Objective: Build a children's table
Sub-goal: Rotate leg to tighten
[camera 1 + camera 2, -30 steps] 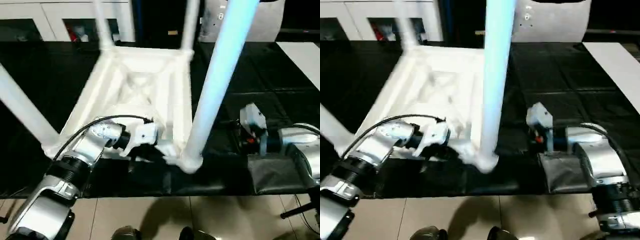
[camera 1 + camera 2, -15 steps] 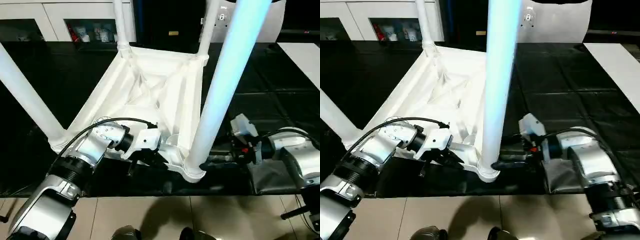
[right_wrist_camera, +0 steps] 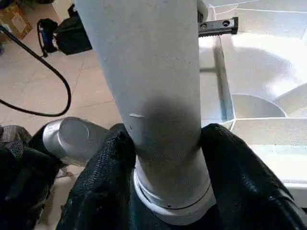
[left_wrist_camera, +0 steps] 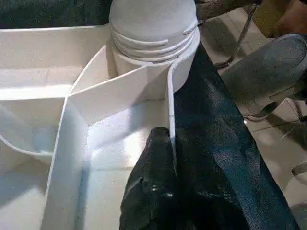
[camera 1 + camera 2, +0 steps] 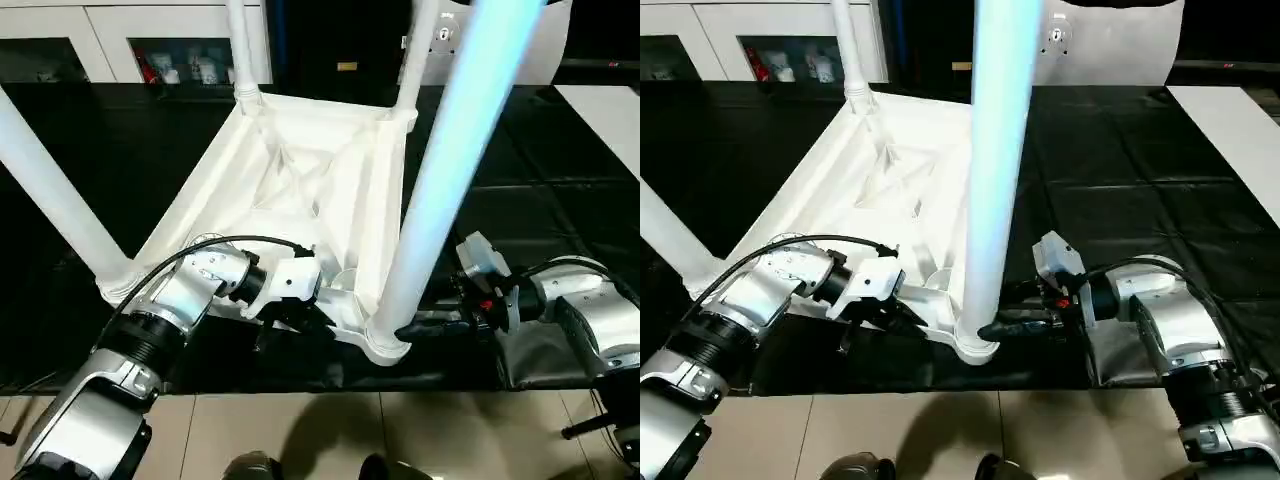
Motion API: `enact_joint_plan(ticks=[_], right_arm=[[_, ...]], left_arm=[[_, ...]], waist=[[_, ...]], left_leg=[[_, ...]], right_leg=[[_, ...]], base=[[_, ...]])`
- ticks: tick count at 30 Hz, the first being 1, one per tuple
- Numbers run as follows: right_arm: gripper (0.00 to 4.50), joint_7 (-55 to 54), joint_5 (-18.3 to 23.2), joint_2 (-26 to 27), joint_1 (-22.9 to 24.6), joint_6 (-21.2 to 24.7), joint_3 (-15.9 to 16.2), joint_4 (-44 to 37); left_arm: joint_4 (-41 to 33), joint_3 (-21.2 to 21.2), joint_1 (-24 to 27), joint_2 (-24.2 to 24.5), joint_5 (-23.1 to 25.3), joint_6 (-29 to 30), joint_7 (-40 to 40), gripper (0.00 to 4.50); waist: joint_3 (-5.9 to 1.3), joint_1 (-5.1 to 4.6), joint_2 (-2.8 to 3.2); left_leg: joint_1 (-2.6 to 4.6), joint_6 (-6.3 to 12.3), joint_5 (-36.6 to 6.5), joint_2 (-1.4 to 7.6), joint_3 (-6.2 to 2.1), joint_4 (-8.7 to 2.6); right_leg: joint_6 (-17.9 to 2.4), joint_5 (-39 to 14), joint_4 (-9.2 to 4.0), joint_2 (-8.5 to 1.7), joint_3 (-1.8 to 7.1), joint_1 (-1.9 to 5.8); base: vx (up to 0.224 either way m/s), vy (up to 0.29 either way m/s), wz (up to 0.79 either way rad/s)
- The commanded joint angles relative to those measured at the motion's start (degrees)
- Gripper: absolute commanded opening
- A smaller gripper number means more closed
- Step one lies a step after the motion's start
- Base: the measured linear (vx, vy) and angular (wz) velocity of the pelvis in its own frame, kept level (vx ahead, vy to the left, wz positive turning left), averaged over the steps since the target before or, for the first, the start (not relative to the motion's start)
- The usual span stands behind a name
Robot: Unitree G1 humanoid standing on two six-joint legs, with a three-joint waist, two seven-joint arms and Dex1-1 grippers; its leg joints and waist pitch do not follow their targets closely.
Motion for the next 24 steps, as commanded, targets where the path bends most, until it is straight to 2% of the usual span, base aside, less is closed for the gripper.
enact_joint_plan(ticks=[1, 5, 8, 10, 11, 12, 14, 15, 16, 17, 18, 19, 20, 21, 23, 24], right_arm=[[1.94, 0.48, 3.07, 1.00, 1.06, 2.23, 0.53, -2.90], [1.91, -2.50, 4.69, 2.32, 2.88, 4.84, -0.80, -5.46], [1.91, -9.47, 4.77, 4.55, 3.24, 8.14, -2.58, -7.29], [1.91, -20.31, 1.65, 8.18, 2.37, 10.05, -4.72, -6.25], [1.91, -20.47, 1.60, 8.23, 2.35, 10.10, -4.75, -6.22], [1.91, -26.46, 0.07, 10.39, 1.58, 11.64, -5.89, -5.42], [1.81, -30.48, -1.11, 12.04, 1.23, 12.00, -6.37, -5.47], [1.71, -35.51, -2.73, 14.21, 0.98, 12.85, -6.81, -5.82], [1.63, -35.83, -2.83, 14.35, 0.97, 12.91, -6.83, -5.85], [1.56, -38.13, -3.44, 15.47, 0.99, 13.59, -7.01, -6.34], [1.50, -41.22, -4.33, 16.95, 0.93, 14.36, -7.35, -6.90], [1.50, -47.00, -5.14, 19.70, 0.89, 16.62, -8.21, -8.26], [1.50, -47.18, -5.16, 19.79, 0.88, 16.70, -8.25, -8.29], [1.50, -51.80, -5.36, 22.19, 0.90, 18.43, -9.26, -9.37], [1.50, -51.63, -5.23, 22.73, 1.26, 17.47, -8.87, -10.06], [1.77, -51.19, -5.11, 22.96, 1.53, 16.29, -8.58, -10.38]], left_arm=[[-1.68, -0.26, -0.99, -0.75, -0.73, 0.94, -0.18, 0.00], [-1.99, 1.09, -0.96, -1.99, -0.76, 4.44, 3.78, 0.00], [-2.36, 2.15, -1.07, -2.99, -0.55, 7.37, 7.21, 0.00], [-3.50, 3.17, -0.98, -4.49, -0.24, 11.45, 11.32, 0.00], [-3.52, 3.18, -0.98, -4.51, -0.23, 11.50, 11.38, 0.00], [-4.12, 3.78, -1.07, -5.66, -0.06, 13.67, 14.09, 0.00], [-4.58, 4.29, -1.19, -6.82, -0.02, 15.58, 16.45, 0.00], [-5.12, 5.20, -1.46, -8.95, -0.05, 17.93, 20.27, 0.00], [-5.16, 5.26, -1.48, -9.09, -0.05, 18.08, 20.52, 0.00], [-5.70, 5.66, -1.54, -10.19, -0.06, 19.55, 22.29, 0.00], [-6.25, 6.23, -1.52, -11.61, -0.31, 21.08, 24.25, 0.00], [-7.27, 6.80, -1.32, -13.66, -0.33, 23.05, 27.12, 0.00], [-7.30, 6.81, -1.31, -13.72, -0.32, 23.09, 27.20, 0.00], [-8.06, 6.95, -1.04, -14.99, 0.13, 24.06, 29.23, 0.00], [-8.55, 6.83, -0.89, -15.52, 0.58, 24.47, 30.16, 0.00], [-8.79, 6.63, -0.88, -15.81, 0.92, 24.62, 30.59, 0.00]], waist=[[-4.48, -0.38, -0.93], [-4.29, -0.33, -0.88], [-3.98, -0.60, -0.95], [-3.76, -1.32, -1.00], [-3.70, -1.73, -1.09], [-3.65, -2.74, -1.08], [-3.80, -3.60, -0.98], [-3.89, -4.41, -1.15], [-3.98, -4.79, -1.07], [-4.21, -4.97, -1.11], [-4.31, -5.17, -1.17], [-4.57, -5.15, -1.05], [-4.68, -5.17, -1.13], [-4.79, -5.21, -1.08], [-4.99, -5.19, -1.01], [-5.40, -5.11, -1.17]], left_leg=[[0.18, 8.18, -1.95, 5.61, -2.26, -3.78], [0.35, 7.63, -2.59, 5.84, -2.37, -3.95], [0.32, 6.23, -4.01, 5.65, -2.39, -4.17], [0.58, 4.22, -6.31, 4.93, -2.35, -4.21], [0.34, 3.75, -6.66, 4.76, -2.40, -4.19], [0.01, 3.01, -6.84, 4.42, -2.66, -4.18], [0.06, 2.70, -6.50, 4.38, -2.74, -4.05], [-0.41, 3.07, -5.82, 4.29, -2.78, -3.98], [-0.21, 3.68, -5.32, 4.15, -2.65, -3.86], [-0.40, 4.11, -4.56, 4.02, -2.60, -3.74], [-0.57, 5.24, -2.73, 4.15, -2.50, -3.73], [-0.68, 6.28, -0.83, 4.29, -2.61, -3.64], [-0.61, 7.45, 1.28, 4.56, -2.61, -3.61], [-0.77, 8.69, 3.16, 4.70, -2.69, -3.50], [-0.76, 9.85, 4.74, 4.80, -2.68, -3.34], [-0.91, 11.29, 6.80, 4.69, -2.60, -3.01]], right_leg=[[-7.01, -15.61, -3.36, -6.00, 5.11, 4.03], [-6.51, -17.41, -3.63, -6.03, 5.09, 3.90], [-5.44, -20.33, -4.24, -6.00, 5.02, 3.92], [-3.45, -25.75, -5.21, -6.06, 4.59, 3.87], [-2.80, -26.87, -5.32, -6.05, 4.53, 4.04], [-0.86, -29.15, -5.81, -5.83, 4.01, 4.24], [-0.67, -28.59, -5.81, -5.84, 4.01, 4.21], [-0.73, -27.14, -5.62, -5.78, 4.08, 4.40], [-1.46, -25.83, -5.64, -5.66, 4.12, 4.10], [-1.82, -24.51, -5.36, -5.70, 4.19, 4.37], [-2.96, -21.22, -4.82, -5.55, 4.46, 4.34], [-4.11, -17.89, -4.24, -5.56, 4.50, 4.41], [-5.42, -14.34, -3.69, -5.53, 4.67, 4.22], [-6.43, -11.39, -3.17, -5.60, 4.78, 4.34], [-7.43, -8.72, -2.76, -5.69, 4.79, 4.23], [-8.16, -5.39, -2.16, -5.69, 4.84, 4.30]], base=[[0.000, 0.000, 0.00], [0.000, 0.000, 0.00], [0.000, 0.000, 0.00], [0.000, 0.000, 0.00], [0.000, 0.000, 0.00], [0.000, 0.000, 0.00], [0.000, 0.000, 0.00], [0.000, 0.000, 0.00], [0.000, 0.000, 0.00], [0.000, 0.000, 0.00], [0.000, 0.000, 0.00], [0.000, 0.000, 0.00], [0.000, 0.000, 0.00], [0.000, 0.000, 0.00], [0.000, 0.000, 0.00], [0.000, 0.000, 0.00]])
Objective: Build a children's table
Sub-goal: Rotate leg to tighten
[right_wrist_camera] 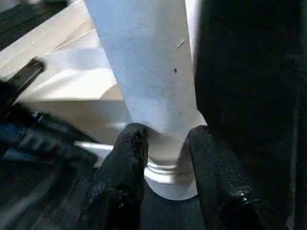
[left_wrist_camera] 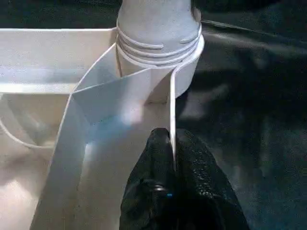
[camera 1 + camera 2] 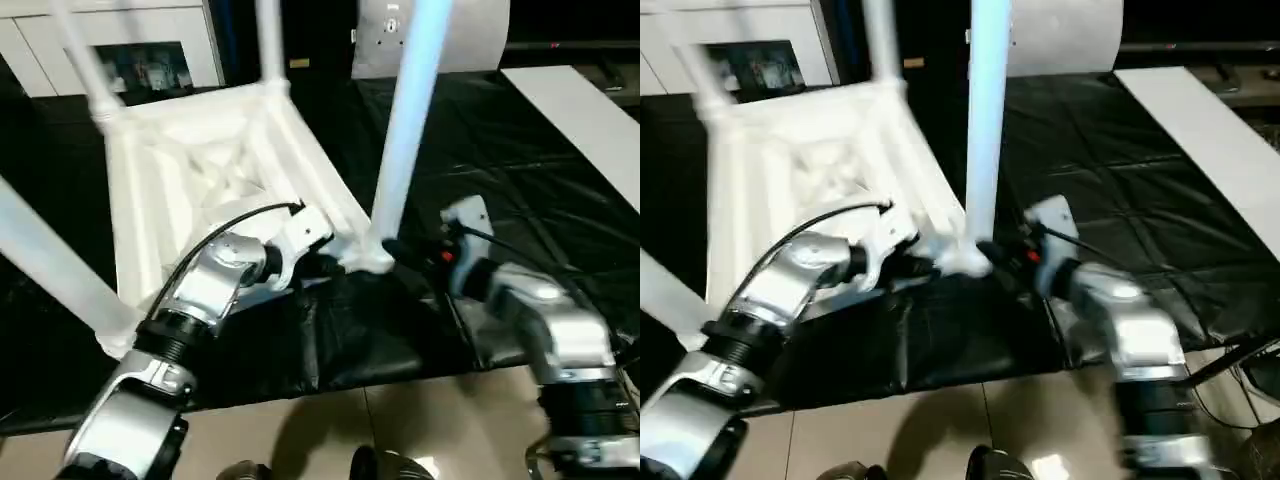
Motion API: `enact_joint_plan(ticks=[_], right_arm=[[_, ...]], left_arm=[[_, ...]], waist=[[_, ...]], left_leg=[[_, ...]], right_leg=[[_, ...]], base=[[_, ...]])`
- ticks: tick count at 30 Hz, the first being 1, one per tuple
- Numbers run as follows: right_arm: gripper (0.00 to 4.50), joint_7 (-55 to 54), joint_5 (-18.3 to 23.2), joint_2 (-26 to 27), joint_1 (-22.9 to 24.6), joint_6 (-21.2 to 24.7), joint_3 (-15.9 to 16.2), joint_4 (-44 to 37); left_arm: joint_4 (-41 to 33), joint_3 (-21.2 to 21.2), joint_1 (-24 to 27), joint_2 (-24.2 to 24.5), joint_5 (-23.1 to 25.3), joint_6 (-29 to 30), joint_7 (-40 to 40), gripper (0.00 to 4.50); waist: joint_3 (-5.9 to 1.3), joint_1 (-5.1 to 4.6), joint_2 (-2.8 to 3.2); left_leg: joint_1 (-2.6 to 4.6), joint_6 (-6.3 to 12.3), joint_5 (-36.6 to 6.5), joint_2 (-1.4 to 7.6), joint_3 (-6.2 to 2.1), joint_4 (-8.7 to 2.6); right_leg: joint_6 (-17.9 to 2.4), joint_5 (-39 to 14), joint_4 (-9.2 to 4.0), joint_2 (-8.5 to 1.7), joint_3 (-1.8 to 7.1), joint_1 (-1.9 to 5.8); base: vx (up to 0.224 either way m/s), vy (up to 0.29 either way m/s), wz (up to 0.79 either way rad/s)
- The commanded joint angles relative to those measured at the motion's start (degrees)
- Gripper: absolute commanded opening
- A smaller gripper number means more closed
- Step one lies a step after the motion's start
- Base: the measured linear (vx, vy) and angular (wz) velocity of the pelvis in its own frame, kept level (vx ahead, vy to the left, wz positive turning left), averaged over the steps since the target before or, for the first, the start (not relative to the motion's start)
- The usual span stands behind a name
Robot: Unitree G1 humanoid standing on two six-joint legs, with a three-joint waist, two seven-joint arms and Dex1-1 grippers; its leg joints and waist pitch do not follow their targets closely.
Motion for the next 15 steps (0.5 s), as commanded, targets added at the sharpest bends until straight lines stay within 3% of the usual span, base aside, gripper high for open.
enact_joint_plan(ticks=[1, 2, 5, 9, 15], right_arm=[[1.77, 0.59, 0.82, 2.18, -0.34, -1.21, 3.16, -1.79], [1.85, 0.17, 0.78, 2.44, -0.14, -1.44, 3.03, -2.10], [2.29, 0.36, 0.94, 1.94, 0.11, -1.59, 2.76, -2.62], [2.51, 2.46, 1.82, -0.45, 0.53, -1.84, 1.71, -2.91], [3.15, 10.64, 4.72, -6.86, 0.15, -2.19, -0.23, -1.85]], left_arm=[[-4.28, -2.37, -0.56, -4.72, -3.09, -1.50, -1.36, 0.00], [-4.41, -2.46, -0.62, -4.78, -3.04, -1.24, -1.12, 0.00], [-4.41, -3.00, -0.72, -3.79, -2.48, -1.75, -1.43, 0.00], [-5.63, -2.95, 0.07, -1.81, -2.25, -2.04, -2.91, 0.00], [-5.19, -3.07, 0.92, 1.89, -2.60, -5.48, -7.77, 0.00]], waist=[[-5.29, 0.60, -0.97], [-5.01, 0.69, -0.85], [-4.97, 0.84, -0.79], [-4.91, 1.55, -0.70], [-5.00, 2.13, -0.53]], left_leg=[[-0.19, 12.09, 7.06, 4.85, -2.61, -2.74], [-0.03, 13.32, 6.59, 4.99, -2.53, -2.74], [0.11, 12.63, 4.59, 4.97, -2.40, -2.77], [0.35, 11.07, 3.48, 5.14, -2.38, -2.93], [0.20, 11.07, 1.80, 4.97, -2.35, -2.81]], right_leg=[[-8.25, -4.58, -2.07, -5.84, 4.96, 4.93], [-8.70, -4.90, -2.22, -5.74, 4.86, 4.59], [-8.56, -7.52, -2.57, -5.87, 4.96, 4.66], [-8.11, -9.05, -2.65, -5.87, 5.08, 4.63], [-7.50, -9.57, -2.79, -5.97, 5.03, 4.88]], base=[[0.000, 0.000, 0.00], [0.000, 0.000, 0.00], [0.000, 0.000, 0.00], [0.000, 0.000, 0.00], [0.000, 0.000, 0.00]])
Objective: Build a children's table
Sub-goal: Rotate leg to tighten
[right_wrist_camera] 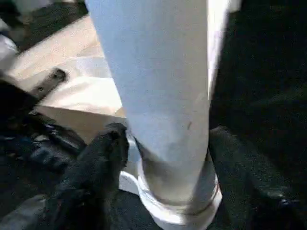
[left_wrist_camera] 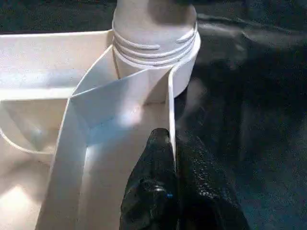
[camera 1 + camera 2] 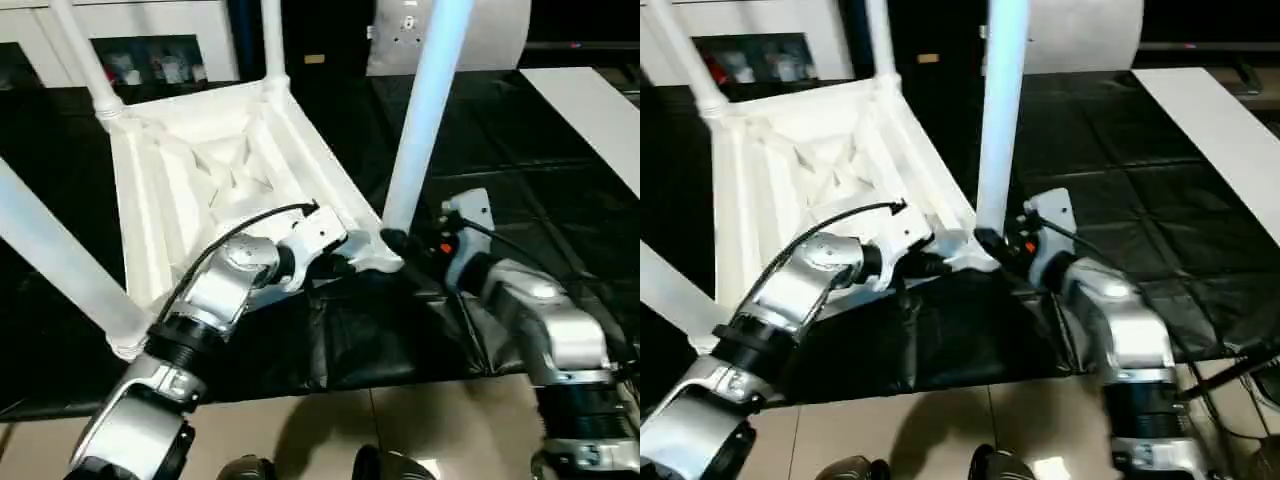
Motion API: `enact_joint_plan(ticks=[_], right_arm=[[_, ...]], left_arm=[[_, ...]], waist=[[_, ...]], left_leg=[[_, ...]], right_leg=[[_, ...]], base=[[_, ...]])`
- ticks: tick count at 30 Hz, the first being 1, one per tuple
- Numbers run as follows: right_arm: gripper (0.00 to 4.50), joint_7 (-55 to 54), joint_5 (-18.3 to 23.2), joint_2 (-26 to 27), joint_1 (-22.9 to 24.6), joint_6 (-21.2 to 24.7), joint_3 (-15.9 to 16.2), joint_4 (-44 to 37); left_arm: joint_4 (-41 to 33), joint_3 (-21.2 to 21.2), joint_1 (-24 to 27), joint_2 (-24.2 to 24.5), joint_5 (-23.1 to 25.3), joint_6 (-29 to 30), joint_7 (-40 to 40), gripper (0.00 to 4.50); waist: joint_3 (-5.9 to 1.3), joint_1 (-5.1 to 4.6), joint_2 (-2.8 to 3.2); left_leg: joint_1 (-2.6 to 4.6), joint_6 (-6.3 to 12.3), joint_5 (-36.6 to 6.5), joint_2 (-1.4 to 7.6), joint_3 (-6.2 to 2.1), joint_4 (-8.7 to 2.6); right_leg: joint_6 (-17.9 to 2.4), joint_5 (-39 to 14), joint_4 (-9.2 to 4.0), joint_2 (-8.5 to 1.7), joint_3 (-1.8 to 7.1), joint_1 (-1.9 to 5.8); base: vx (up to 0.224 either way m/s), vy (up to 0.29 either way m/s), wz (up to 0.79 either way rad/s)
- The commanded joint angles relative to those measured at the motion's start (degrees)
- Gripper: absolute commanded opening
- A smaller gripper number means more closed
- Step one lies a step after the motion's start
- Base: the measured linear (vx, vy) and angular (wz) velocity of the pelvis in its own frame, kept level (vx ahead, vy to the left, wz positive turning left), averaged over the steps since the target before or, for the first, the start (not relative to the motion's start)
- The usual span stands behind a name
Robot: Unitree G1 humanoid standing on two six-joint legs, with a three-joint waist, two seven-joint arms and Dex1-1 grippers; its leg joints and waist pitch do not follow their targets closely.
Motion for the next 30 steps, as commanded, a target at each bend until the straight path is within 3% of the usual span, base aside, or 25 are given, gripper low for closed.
enact_joint_plan(ticks=[1, 6, 9, 14, 15, 17, 23, 25, 30], right_arm=[[3.23, 3.64, 1.80, -1.79, -0.59, -0.15, -0.68, -0.57], [3.72, 16.59, 3.09, -10.17, -1.19, -2.27, 0.40, 2.55], [3.98, 21.60, 2.74, -12.41, -0.70, -4.90, 2.17, 2.83], [4.22, 26.90, 2.40, -14.01, -1.55, -9.27, 4.22, 5.17], [4.22, 28.72, 2.77, -14.40, -1.88, -9.84, 4.76, 5.67], [4.22, 32.83, 3.25, -14.88, -2.33, -11.77, 5.83, 6.38], [3.64, 38.75, 3.03, -14.95, -3.21, -14.05, 8.89, 8.92], [3.49, 39.36, 2.77, -14.58, -3.53, -14.73, 9.70, 9.45], [3.06, 40.71, 2.60, -13.73, -4.11, -16.08, 10.20, 11.03]], left_arm=[[-2.87, -0.77, -0.39, 0.42, -2.08, -3.60, -3.56, 0.00], [-2.85, -2.41, 0.65, 4.68, -3.85, -9.45, -13.25, 0.00], [-1.66, -3.13, 0.44, 5.74, -3.41, -12.05, -14.85, 0.00], [-0.81, -4.80, 0.32, 7.98, -3.60, -15.53, -19.71, 0.00], [-0.34, -5.10, 0.12, 8.46, -3.76, -16.56, -21.09, 0.00], [0.29, -5.76, -0.30, 9.31, -3.94, -18.53, -23.85, 0.00], [1.32, -6.82, -1.50, 9.79, -3.91, -21.24, -27.03, 0.00], [1.64, -7.07, -1.93, 9.57, -3.94, -21.60, -27.12, 0.00], [2.53, -6.99, -2.43, 9.33, -4.11, -22.68, -27.84, 0.00]], waist=[[-5.08, 0.31, -0.58], [-5.07, 1.36, -0.56], [-5.19, 2.18, -0.32], [-5.24, 3.00, -0.48], [-5.36, 3.09, -0.75], [-5.22, 3.45, -0.62], [-5.32, 3.70, -0.71], [-5.28, 3.68, -0.74], [-5.26, 3.60, -0.65]], left_leg=[[0.32, 10.90, 1.94, 5.10, -2.43, -3.15], [0.50, 10.42, 0.98, 5.17, -2.27, -3.11], [0.53, 9.42, 0.19, 5.20, -2.24, -2.98], [0.60, 7.87, -0.99, 5.54, -2.38, -3.09], [0.58, 7.92, -1.01, 5.50, -2.30, -3.04], [0.52, 7.45, -2.47, 5.30, -2.18, -3.02], [0.56, 6.65, -2.86, 5.59, -2.37, -3.10], [0.31, 6.65, -2.74, 5.26, -2.27, -3.00], [0.23, 7.00, -2.25, 5.27, -2.33, -2.98]], right_leg=[[-7.34, -9.73, -2.85, -5.79, 5.04, 4.77], [-6.79, -11.50, -2.89, -5.67, 5.04, 4.69], [-6.75, -12.71, -3.07, -5.90, 5.05, 4.60], [-6.78, -14.18, -2.90, -5.90, 5.08, 4.47], [-6.96, -13.96, -2.86, -5.88, 5.10, 4.52], [-6.68, -16.00, -3.07, -6.05, 5.06, 4.54], [-6.18, -17.23, -3.10, -6.05, 5.09, 4.52], [-6.07, -17.17, -3.17, -6.09, 5.08, 4.63], [-5.68, -16.99, -3.16, -5.92, 4.96, 4.57]], base=[[0.000, 0.000, 0.00], [0.000, 0.000, 0.00], [0.000, 0.000, 0.00], [0.000, 0.000, 0.00], [0.000, 0.000, 0.00], [0.000, 0.000, 0.00], [0.000, 0.000, 0.00], [0.000, 0.000, 0.00], [0.000, 0.000, 0.00]])
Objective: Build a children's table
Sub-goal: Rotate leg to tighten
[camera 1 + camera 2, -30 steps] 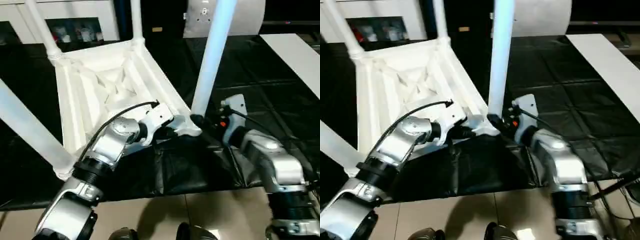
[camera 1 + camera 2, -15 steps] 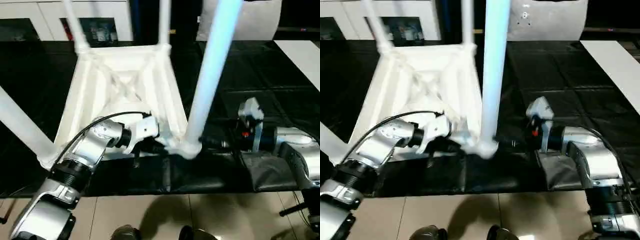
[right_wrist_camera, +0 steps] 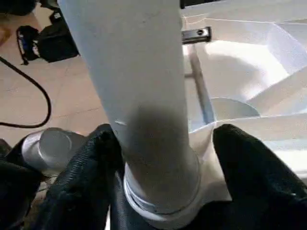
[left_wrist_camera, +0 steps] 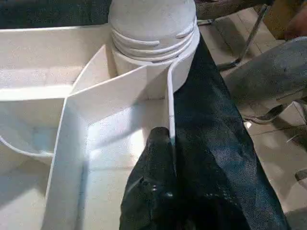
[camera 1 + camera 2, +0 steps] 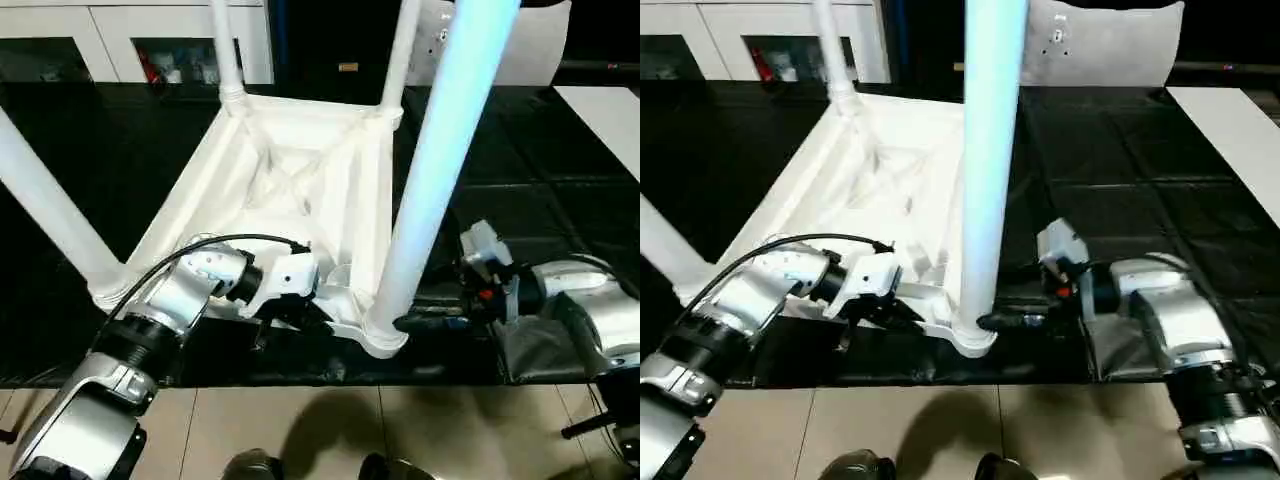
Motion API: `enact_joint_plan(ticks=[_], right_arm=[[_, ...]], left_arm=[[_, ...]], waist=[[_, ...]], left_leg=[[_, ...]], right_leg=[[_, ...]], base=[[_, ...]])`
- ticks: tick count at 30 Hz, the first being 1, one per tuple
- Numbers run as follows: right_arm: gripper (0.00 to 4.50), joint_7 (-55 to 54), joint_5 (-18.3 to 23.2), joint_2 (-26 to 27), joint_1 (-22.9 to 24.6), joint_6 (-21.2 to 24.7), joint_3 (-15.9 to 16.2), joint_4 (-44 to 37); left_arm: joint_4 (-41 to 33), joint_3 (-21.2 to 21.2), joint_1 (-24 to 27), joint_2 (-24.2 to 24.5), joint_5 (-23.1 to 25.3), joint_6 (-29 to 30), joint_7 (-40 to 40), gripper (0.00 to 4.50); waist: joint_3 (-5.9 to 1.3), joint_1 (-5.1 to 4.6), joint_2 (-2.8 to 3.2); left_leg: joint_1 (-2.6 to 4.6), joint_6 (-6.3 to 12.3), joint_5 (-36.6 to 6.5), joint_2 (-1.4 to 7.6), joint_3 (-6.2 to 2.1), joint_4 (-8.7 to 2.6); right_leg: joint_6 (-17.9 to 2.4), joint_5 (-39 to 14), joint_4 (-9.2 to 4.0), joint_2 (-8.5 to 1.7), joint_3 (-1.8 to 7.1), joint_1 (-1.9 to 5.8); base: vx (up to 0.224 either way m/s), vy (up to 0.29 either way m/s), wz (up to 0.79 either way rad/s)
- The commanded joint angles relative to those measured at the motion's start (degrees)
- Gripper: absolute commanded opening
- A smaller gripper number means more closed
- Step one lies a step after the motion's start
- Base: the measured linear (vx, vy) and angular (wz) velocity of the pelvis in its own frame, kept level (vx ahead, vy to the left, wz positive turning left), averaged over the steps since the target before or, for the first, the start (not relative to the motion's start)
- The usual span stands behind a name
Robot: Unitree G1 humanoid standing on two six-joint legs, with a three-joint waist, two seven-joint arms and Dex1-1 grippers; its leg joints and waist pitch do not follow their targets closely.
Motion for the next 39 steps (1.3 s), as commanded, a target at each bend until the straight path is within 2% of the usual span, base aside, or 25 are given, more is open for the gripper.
enact_joint_plan(ticks=[1, 6, 12, 14, 18, 20, 21, 22, 23, 24, 25, 26, 28, 29, 31, 32, 33, 35, 36, 37, 38, 39], right_arm=[[2.97, 0.64, 0.11, -0.02, -0.88, -1.21, 0.24, 0.67], [2.52, 1.39, 0.30, 0.40, -1.12, -1.37, 0.80, 1.30], [1.99, 2.30, 0.73, 0.73, -1.15, -0.84, 1.22, 1.34], [1.99, 2.39, 0.82, 0.70, -1.07, -0.69, 1.26, 1.18], [1.91, 1.94, 2.37, 1.09, 0.49, 2.01, 1.16, -1.38], [1.91, -1.55, 3.61, 2.52, 1.27, 5.07, 0.00, -3.26], [1.91, -10.06, 1.11, 5.13, 0.80, 7.07, -0.89, -3.53], [1.91, -10.18, 1.07, 5.17, 0.79, 7.10, -0.90, -3.53], [1.91, -14.99, -0.70, 6.60, 0.31, 8.31, -1.22, -3.45], [1.91, -20.60, -2.21, 8.51, -0.33, 10.25, -1.97, -3.20], [1.91, -24.97, -3.19, 10.28, -0.83, 11.55, -2.70, -3.04], [1.91, -25.88, -3.39, 10.65, -0.94, 11.83, -2.85, -3.00], [1.91, -35.46, -6.12, 14.47, -1.97, 15.09, -4.18, -2.56], [1.90, -35.46, -6.12, 14.47, -1.97, 15.09, -4.18, -2.56], [1.90, -44.30, -8.51, 17.87, -2.98, 17.30, -5.85, -1.18], [1.90, -48.48, -9.18, 19.45, -3.38, 18.23, -6.82, -0.74], [1.90, -52.26, -9.01, 21.22, -3.78, 19.08, -8.20, -0.32], [1.90, -54.85, -8.55, 22.80, -3.92, 19.54, -9.30, -0.63], [1.90, -55.81, -8.41, 23.46, -3.92, 19.77, -9.74, -0.89], [1.90, -59.09, -8.65, 25.88, -3.27, 19.44, -10.60, -2.83], [2.24, -59.37, -8.96, 26.11, -2.98, 18.92, -10.46, -3.31], [2.58, -59.53, -9.21, 26.22, -2.77, 18.53, -10.33, -3.61]], left_arm=[[-1.46, -0.49, -1.96, -0.57, -0.86, -2.43, -2.60, 0.00], [-0.62, -0.58, -2.27, -0.45, -0.91, -3.16, -2.74, 0.00], [0.59, -0.66, -2.65, -0.36, -0.57, -3.64, -2.43, 0.00], [0.54, -0.66, -2.62, -0.34, -0.56, -3.62, -2.41, 0.00], [0.48, 0.15, -2.21, -0.80, -0.72, -0.61, -0.40, 0.00], [0.85, 1.32, -2.40, -2.12, -0.83, 2.82, 2.96, 0.00], [0.83, 2.36, -2.73, -3.51, -0.52, 6.42, 6.90, 0.00], [0.83, 2.38, -2.74, -3.53, -0.51, 6.48, 6.95, 0.00], [0.74, 2.84, -2.86, -4.21, -0.23, 8.35, 9.04, 0.00], [0.60, 3.37, -2.88, -5.06, -0.18, 10.00, 11.05, 0.00], [0.60, 3.96, -2.95, -6.10, -0.19, 11.56, 13.23, 0.00], [0.60, 4.08, -2.97, -6.31, -0.19, 11.89, 13.69, 0.00], [1.30, 5.63, -3.54, -9.30, -0.25, 15.45, 19.48, 0.00], [1.30, 5.63, -3.54, -9.30, -0.25, 15.45, 19.48, 0.00], [2.37, 6.62, -4.48, -12.31, 0.04, 18.52, 24.59, 0.00], [2.69, 7.09, -4.94, -13.75, 0.34, 19.71, 27.09, 0.00], [3.07, 7.67, -5.50, -15.29, 0.50, 20.82, 29.77, 0.00], [3.09, 8.06, -5.90, -16.59, 0.60, 21.76, 31.77, 0.00], [3.02, 8.26, -6.03, -17.13, 0.65, 22.09, 32.55, 0.00], [2.40, 9.08, -6.48, -19.50, 0.72, 23.04, 35.55, 0.00], [2.24, 9.21, -6.53, -19.84, 0.67, 23.10, 35.96, 0.00], [2.14, 9.29, -6.55, -20.02, 0.65, 23.12, 36.22, 0.00]], waist=[[-5.29, -0.19, -0.67], [-5.14, -0.12, -0.52], [-5.04, -0.16, -0.64], [-5.07, -0.18, -0.60], [-4.99, -0.16, -0.59], [-4.90, -0.10, -0.59], [-4.92, -0.24, -0.64], [-4.82, -0.45, -0.49], [-4.66, -0.71, -0.55], [-4.43, -1.37, -0.55], [-4.33, -1.69, -0.54], [-4.07, -2.46, -0.58], [-4.14, -3.47, -0.79], [-4.06, -4.15, -0.74], [-4.21, -4.88, -0.96], [-4.30, -5.00, -0.75], [-4.67, -5.33, -0.83], [-4.83, -5.37, -0.71], [-5.08, -5.43, -0.43], [-5.25, -5.50, -0.41], [-5.55, -5.38, -0.44], [-5.57, -5.34, -0.30]], left_leg=[[0.27, 6.95, -2.25, 5.24, -2.26, -3.99], [0.30, 6.79, -2.68, 5.35, -2.34, -4.08], [0.36, 6.67, -2.80, 5.38, -2.36, -4.15], [0.36, 6.74, -2.75, 5.43, -2.36, -4.12], [0.42, 6.72, -2.70, 5.40, -2.36, -4.18], [0.46, 6.51, -2.74, 5.42, -2.32, -4.19], [0.45, 6.23, -2.88, 5.48, -2.40, -4.26], [0.44, 5.72, -2.88, 5.52, -2.48, -4.32], [0.60, 4.81, -4.42, 5.27, -2.49, -4.38], [0.48, 3.37, -5.63, 4.78, -2.51, -4.49], [0.61, 3.01, -6.29, 4.71, -2.55, -4.50], [0.43, 2.30, -7.17, 4.51, -2.66, -4.44], [0.53, 1.98, -7.52, 3.80, -2.56, -4.22], [0.47, 2.03, -7.59, 3.81, -2.66, -4.22], [0.30, 2.53, -6.83, 3.57, -2.57, -4.09], [0.50, 2.39, -6.68, 3.52, -2.58, -4.01], [0.29, 3.12, -5.48, 3.62, -2.72, -4.09], [0.17, 4.00, -4.25, 3.87, -2.81, -4.14], [0.03, 4.91, -2.56, 4.25, -2.92, -4.11], [0.08, 5.84, -0.65, 4.78, -2.99, -4.11], [-0.03, 6.74, 1.89, 4.91, -3.12, -3.91], [-0.14, 7.38, 3.02, 4.96, -3.13, -3.87]], right_leg=[[-5.95, -16.82, -3.91, -5.79, 4.94, 4.46], [-5.89, -17.01, -3.97, -5.78, 4.93, 4.41], [-5.95, -17.24, -4.00, -5.76, 4.92, 4.37], [-6.18, -16.73, -3.91, -5.81, 4.98, 4.38], [-6.07, -17.30, -4.01, -5.78, 4.96, 4.38], [-5.97, -17.68, -4.17, -5.85, 5.00, 4.39], [-5.92, -18.18, -4.15, -5.84, 4.93, 4.35], [-5.88, -18.48, -4.16, -5.80, 4.92, 4.27], [-5.12, -21.09, -4.79, -5.85, 4.71, 4.27], [-3.67, -24.67, -5.30, -5.83, 4.54, 4.48], [-3.05, -26.03, -5.66, -5.76, 4.38, 4.35], [-1.85, -28.53, -6.19, -5.74, 4.02, 4.49], [-0.03, -30.84, -6.75, -5.76, 3.85, 4.69], [0.31, -31.00, -6.81, -5.40, 3.61, 4.48], [1.25, -30.73, -6.91, -5.27, 3.58, 4.56], [1.01, -30.58, -6.94, -5.27, 3.41, 4.42], [0.64, -28.32, -6.66, -5.45, 3.63, 4.75], [-0.26, -25.35, -6.20, -5.42, 3.76, 4.78], [-1.83, -21.21, -5.53, -5.48, 4.02, 4.81], [-3.42, -17.11, -4.98, -5.54, 4.26, 4.71], [-5.43, -12.44, -4.07, -5.71, 4.41, 4.72], [-6.32, -10.20, -3.65, -5.78, 4.51, 4.83]], base=[[0.000, 0.000, 0.00], [0.000, 0.000, 0.00], [0.000, 0.000, 0.00], [0.000, 0.000, 0.00], [0.000, 0.000, 0.00], [0.000, 0.000, 0.00], [0.000, 0.000, 0.00], [0.000, 0.000, 0.00], [0.000, 0.000, 0.00], [0.000, 0.000, 0.00], [0.000, 0.000, 0.00], [0.000, 0.000, 0.00], [0.000, 0.000, 0.00], [0.000, 0.000, 0.00], [0.000, 0.000, 0.00], [0.000, 0.000, 0.00], [0.000, 0.000, 0.00], [0.000, 0.000, 0.00], [0.000, 0.000, 0.00], [0.000, 0.000, 0.00], [0.000, 0.000, 0.00], [0.000, 0.000, 0.00]])
